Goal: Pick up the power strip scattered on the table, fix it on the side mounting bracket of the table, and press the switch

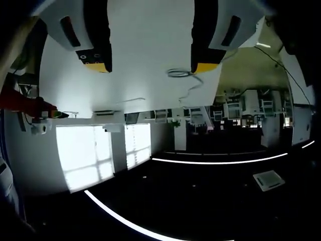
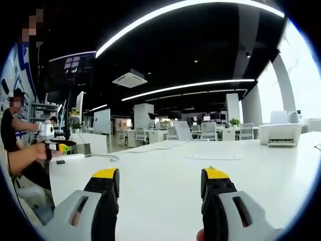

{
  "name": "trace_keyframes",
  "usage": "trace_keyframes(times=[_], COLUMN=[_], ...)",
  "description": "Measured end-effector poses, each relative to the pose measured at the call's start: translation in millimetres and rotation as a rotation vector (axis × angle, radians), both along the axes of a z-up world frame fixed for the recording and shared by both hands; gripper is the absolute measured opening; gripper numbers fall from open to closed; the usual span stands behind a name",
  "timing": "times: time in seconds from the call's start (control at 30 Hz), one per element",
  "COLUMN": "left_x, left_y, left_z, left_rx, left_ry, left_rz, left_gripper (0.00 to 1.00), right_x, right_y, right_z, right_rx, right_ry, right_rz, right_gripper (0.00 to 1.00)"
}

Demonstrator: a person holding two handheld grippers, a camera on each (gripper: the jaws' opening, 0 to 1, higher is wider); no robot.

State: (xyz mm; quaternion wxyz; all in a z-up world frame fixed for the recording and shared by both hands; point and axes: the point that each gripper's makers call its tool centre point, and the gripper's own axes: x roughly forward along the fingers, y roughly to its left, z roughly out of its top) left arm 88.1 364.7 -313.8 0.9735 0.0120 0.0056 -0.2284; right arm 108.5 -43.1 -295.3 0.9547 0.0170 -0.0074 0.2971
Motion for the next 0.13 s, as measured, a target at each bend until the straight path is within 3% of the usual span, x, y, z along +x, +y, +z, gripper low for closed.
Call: trace_keyframes(times=[0.13], left_x=[-1.0], left_y=[2.4], left_z=[-1.4], left_rx=[-0.004], left_ry=[0.002], left_rz=[0.004], left_gripper=[0.68], right_x=[-0.1], right_y=[0.4], right_z=[-0.5], right_rx=[-0.004], right_ry=[0.003], right_rz=[0.001], right_gripper=[0.62])
